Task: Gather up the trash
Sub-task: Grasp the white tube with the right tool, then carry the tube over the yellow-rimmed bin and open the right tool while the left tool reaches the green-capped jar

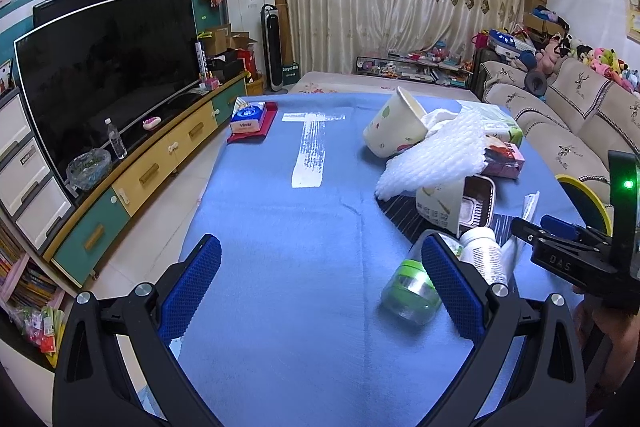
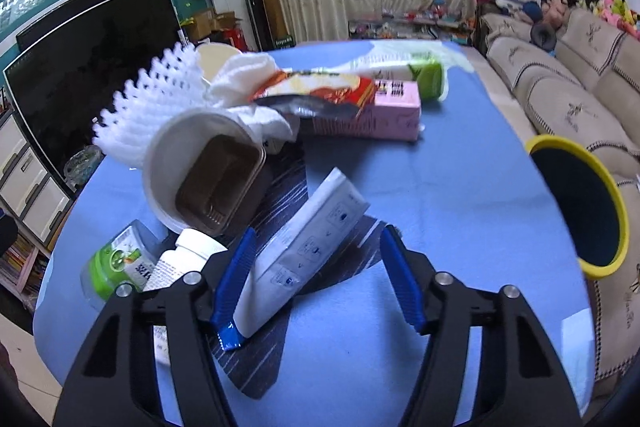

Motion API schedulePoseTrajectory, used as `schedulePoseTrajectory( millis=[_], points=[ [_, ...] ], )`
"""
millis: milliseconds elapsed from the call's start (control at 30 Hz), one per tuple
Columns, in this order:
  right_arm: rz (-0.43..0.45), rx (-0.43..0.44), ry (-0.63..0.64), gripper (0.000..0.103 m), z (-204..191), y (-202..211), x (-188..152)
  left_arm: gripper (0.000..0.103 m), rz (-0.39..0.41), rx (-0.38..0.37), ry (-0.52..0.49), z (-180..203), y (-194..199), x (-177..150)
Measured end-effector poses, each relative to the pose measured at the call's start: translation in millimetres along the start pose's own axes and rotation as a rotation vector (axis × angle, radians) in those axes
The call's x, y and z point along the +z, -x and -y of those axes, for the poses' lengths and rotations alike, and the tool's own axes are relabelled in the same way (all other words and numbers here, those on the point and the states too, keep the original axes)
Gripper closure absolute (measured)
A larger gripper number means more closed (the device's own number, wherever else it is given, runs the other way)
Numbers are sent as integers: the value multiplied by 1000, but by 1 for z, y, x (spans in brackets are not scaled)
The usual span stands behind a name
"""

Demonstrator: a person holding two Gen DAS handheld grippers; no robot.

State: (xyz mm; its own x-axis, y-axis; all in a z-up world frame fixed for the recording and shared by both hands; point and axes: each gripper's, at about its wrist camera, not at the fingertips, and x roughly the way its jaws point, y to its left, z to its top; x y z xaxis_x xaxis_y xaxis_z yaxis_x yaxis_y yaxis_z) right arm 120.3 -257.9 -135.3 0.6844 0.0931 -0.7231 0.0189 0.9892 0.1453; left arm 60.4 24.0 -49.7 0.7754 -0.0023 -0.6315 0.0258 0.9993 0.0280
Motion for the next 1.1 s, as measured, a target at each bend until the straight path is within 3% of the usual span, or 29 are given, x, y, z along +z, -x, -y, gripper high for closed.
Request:
schedulePoseTrajectory(
  millis=[133,200,267,333,367,733,933,1100],
  points=[
    [-26,12,-13,51,-3,-10,0,4,-20,-8,2,-1,-12,-2],
    [-29,18,-21,62,-2,-12,0,4,-25,-14,4,-2,-16,-2],
    [-29,34,-26,80,-3,-13,0,4,-26,-16,3,-1,-19,-2],
    [-20,43,-31,81,0,-12,1,4,-26,-16,3,0,-20,-2],
    [-9,41,-29,91,-1,-8,1,4,-26,-16,4,0,-20,-3],
    [116,-15,-58,91,32,34,17,4,-20,-29,-14,7,-27,-1],
    [184,-167,-152,91,109,51,29,4,-35,-48,-32,21,-30,-4],
    [149,-278,-265,91,198,42,34,4,-49,-64,-43,34,-35,-4]
  ],
)
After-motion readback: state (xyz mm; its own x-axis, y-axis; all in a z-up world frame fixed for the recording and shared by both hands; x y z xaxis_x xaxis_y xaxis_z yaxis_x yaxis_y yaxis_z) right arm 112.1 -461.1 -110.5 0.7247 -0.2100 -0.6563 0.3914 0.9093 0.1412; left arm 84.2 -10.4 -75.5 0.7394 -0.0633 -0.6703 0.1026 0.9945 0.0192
